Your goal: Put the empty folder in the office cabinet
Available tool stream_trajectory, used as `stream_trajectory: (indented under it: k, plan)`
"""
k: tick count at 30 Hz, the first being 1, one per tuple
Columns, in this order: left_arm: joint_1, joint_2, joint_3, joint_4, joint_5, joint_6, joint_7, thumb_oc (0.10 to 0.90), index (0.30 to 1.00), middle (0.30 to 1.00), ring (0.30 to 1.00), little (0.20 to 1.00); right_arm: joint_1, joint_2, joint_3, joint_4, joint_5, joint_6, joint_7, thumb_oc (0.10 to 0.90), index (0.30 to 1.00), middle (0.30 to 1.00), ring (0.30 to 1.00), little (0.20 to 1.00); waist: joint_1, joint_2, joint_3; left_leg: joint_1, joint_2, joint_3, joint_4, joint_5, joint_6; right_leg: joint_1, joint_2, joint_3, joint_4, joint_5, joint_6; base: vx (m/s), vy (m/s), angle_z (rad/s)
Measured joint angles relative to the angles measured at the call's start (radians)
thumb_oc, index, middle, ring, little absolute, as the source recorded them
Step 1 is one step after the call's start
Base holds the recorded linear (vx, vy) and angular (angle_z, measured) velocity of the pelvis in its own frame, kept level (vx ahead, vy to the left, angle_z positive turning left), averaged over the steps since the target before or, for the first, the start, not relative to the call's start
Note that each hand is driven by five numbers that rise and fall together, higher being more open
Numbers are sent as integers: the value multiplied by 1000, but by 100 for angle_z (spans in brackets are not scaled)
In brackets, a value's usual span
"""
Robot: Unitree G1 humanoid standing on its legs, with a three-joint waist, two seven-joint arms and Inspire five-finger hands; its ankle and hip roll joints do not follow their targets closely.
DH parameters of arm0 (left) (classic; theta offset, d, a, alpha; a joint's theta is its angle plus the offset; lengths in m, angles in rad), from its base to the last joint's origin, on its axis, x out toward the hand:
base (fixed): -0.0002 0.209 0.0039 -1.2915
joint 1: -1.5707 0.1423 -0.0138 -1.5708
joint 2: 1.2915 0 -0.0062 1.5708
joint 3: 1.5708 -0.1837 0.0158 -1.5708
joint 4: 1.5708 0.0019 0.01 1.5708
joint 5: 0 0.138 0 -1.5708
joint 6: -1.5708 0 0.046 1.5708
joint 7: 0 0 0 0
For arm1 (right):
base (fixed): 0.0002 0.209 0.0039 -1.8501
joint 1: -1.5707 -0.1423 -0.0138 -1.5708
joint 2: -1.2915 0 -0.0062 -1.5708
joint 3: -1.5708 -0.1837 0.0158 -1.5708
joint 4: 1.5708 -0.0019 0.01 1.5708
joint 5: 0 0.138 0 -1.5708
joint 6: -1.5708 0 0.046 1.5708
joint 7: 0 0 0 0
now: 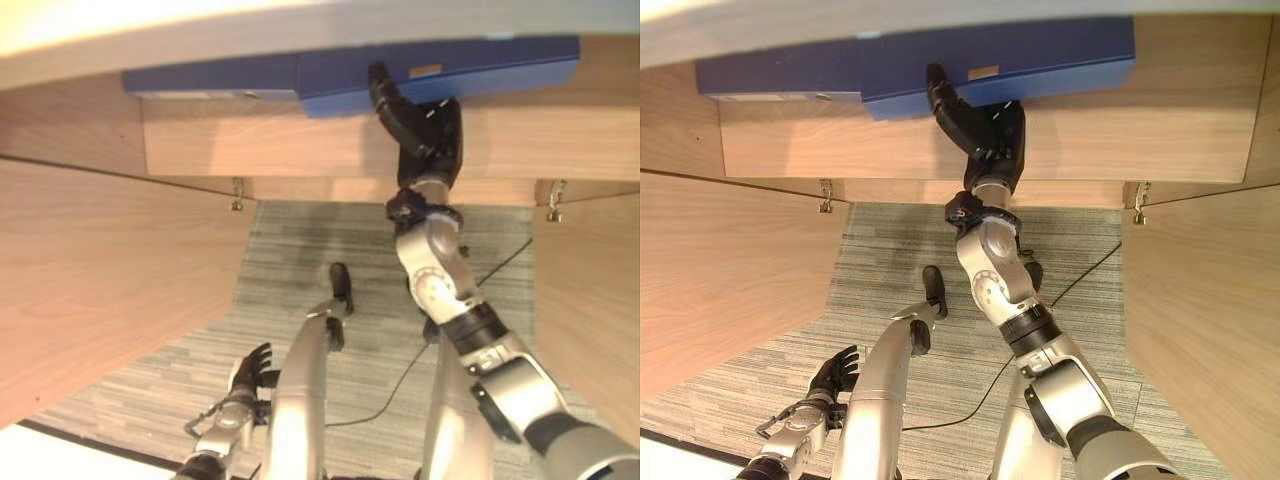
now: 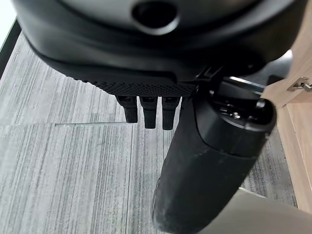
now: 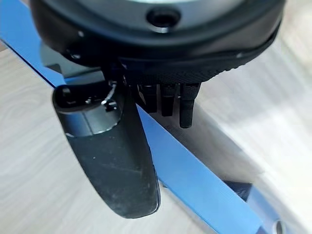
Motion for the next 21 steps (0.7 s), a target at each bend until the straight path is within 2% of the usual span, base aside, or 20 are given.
stream_trajectory:
  k: [3,4,6,7,8,9,10,11,12,13,14,15,17,19,21]
  plan:
    - [5,9,-4,-19,-13,-1,1,800,900,900,900,900,24,-80,50,-61,-146,83,-13,800,900,900,900,900,-1,0,0,-1,-1,4,-6,-1,2,-1,0,1,-8,2,1,2,-4,-1]
    - [6,11,-3,-20,-13,-1,2,800,900,900,900,900,22,-155,105,-95,-239,125,-12,800,900,900,900,900,-1,-1,0,-1,-1,4,-7,-1,2,0,0,0,-11,4,1,0,0,0]
    - [6,11,-3,-21,-13,-2,2,800,900,900,900,900,18,-193,139,-102,-331,162,5,800,900,900,900,900,-1,-1,0,-1,0,4,-7,1,5,1,1,0,-13,4,1,7,-7,-2]
    - [6,11,1,-24,-12,-3,0,800,900,900,900,900,-1,-238,178,-108,-452,212,20,800,900,900,900,900,-1,-1,0,-1,0,4,-9,2,5,1,2,-1,-15,7,5,0,0,0]
    - [6,12,2,-23,-12,-5,0,800,900,900,900,900,-10,-262,194,-108,-519,230,34,800,900,900,900,900,-1,-1,0,-1,0,4,-8,2,5,1,2,-1,-15,8,7,34,-23,-2]
    - [10,14,8,-31,-11,-9,-3,800,900,900,900,900,-49,-335,246,-113,-696,292,64,800,900,900,900,900,0,-1,1,-1,0,4,-13,2,4,2,2,-1,-18,8,7,40,-27,-2]
    - [19,14,27,-45,-3,-11,-9,800,900,900,900,900,-139,-475,402,-146,-958,357,138,800,900,900,900,900,1,-1,1,-2,0,6,-12,3,5,0,3,0,-22,11,9,46,-29,-2]
    - [25,18,41,-53,5,-18,-15,800,900,900,900,900,-200,-554,470,-163,-1136,367,202,800,900,900,900,900,1,-2,1,-1,0,4,-14,3,5,2,2,-1,-21,11,9,31,-33,0]
    - [31,32,54,-63,30,-23,-26,800,900,900,900,900,-320,-648,618,-179,-1454,377,304,800,900,900,900,900,0,-6,1,3,0,2,-14,3,4,6,4,-2,-24,11,9,13,-45,0]
    - [31,49,58,-63,39,-24,-31,800,900,900,900,900,-445,-685,753,-180,-1669,372,383,800,900,900,900,900,-2,-9,0,5,3,1,-16,4,4,9,5,-5,-26,12,8,-5,-43,-1]
    - [31,54,70,-58,45,-24,-33,800,900,900,900,900,-524,-695,847,-163,-1759,369,421,800,900,900,900,900,-4,-12,-1,6,4,0,-17,4,3,11,4,-9,-26,14,6,-4,-43,-5]
    - [29,76,94,-50,59,-25,-32,800,900,900,900,900,-678,-666,1033,-162,-1982,315,517,800,900,900,900,900,-9,-23,-1,9,10,-3,-16,6,0,16,9,-13,-30,18,-3,0,0,0]
    - [25,100,126,-34,67,-28,-21,800,900,900,900,900,-687,-582,1096,-126,-2156,313,593,800,900,900,900,900,-15,-46,-3,19,13,-15,-31,15,-13,30,13,-26,-40,18,-5,-4,-40,7]
    - [14,100,137,-5,74,-24,-22,800,900,900,900,900,-684,-532,1112,-62,-2244,313,625,800,900,900,900,900,-19,-47,-3,21,13,-23,-51,22,-14,35,14,-34,-57,22,-10,-7,-40,4]
    - [16,99,135,8,75,-20,-24,800,900,900,900,900,-676,-528,1112,-33,-2295,314,650,800,900,900,900,900,-18,-46,-3,21,12,-23,-58,26,-14,34,15,-36,-65,29,-9,-3,-38,-6]
